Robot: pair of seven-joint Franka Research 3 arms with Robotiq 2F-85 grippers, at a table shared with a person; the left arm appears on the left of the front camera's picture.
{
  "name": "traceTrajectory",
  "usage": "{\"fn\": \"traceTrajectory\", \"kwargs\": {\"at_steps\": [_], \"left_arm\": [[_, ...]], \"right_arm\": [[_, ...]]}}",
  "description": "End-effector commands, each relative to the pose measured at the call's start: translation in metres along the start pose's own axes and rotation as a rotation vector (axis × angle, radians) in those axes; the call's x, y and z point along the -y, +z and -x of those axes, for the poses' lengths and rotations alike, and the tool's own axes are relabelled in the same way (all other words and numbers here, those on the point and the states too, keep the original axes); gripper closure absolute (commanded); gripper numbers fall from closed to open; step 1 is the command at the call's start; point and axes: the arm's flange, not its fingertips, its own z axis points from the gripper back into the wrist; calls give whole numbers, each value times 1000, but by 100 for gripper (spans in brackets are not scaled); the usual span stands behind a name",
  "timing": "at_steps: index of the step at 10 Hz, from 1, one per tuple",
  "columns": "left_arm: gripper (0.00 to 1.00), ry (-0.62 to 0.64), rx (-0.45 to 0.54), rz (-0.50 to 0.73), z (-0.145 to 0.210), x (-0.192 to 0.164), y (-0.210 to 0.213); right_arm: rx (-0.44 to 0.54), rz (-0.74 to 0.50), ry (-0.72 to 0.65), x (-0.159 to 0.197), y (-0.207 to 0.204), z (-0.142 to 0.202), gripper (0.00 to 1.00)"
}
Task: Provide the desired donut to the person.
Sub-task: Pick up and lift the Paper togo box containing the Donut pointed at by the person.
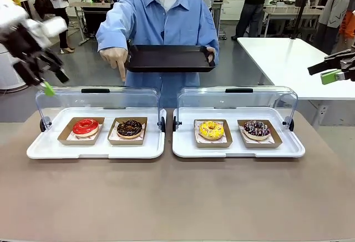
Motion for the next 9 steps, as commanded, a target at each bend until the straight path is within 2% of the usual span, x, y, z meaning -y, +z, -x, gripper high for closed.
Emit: {"fn": "traceTrajectory", "kwargs": {"at_steps": [1,5,7,9], "left_arm": [[0,-20,-132,-9,-17,-16,-35],[0,-111,-267,-35,-55,-15,-104],[0,-125,-314,-63,-63,-14,-122],[0,-143,-312,-61,-63,-9,-124]], "right_arm": [[10,-5,2,0,1,1,0],[10,-5,2,0,1,1,0],[10,-5,2,0,1,1,0],[10,-5,2,0,1,1,0]]}}
